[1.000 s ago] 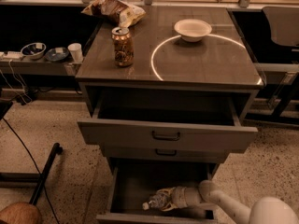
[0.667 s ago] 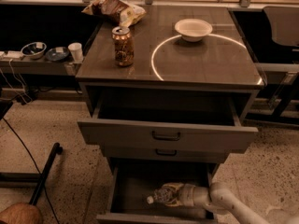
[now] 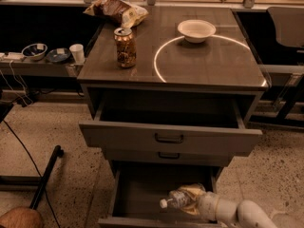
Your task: Pick blue plastic bottle from bottom drawer and place on counter
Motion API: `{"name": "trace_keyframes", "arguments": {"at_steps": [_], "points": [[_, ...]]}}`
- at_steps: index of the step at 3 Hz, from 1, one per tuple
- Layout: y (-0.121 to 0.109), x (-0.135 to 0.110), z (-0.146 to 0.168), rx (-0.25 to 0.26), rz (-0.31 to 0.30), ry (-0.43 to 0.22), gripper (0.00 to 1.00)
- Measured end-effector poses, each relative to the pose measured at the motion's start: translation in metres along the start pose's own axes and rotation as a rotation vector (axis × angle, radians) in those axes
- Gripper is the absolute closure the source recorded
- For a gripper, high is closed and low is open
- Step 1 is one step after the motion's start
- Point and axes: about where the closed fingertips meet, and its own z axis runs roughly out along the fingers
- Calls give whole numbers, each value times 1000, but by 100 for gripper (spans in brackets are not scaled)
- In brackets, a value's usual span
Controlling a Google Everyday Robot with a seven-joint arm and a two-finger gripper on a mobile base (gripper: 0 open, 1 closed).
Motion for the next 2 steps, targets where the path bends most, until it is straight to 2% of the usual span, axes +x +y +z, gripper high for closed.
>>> {"name": "trace_keyframes", "arguments": {"at_steps": [1, 2], "points": [[19, -22, -21, 12, 23, 1, 100], [-20, -28, -30, 32, -125, 13, 100]]}}
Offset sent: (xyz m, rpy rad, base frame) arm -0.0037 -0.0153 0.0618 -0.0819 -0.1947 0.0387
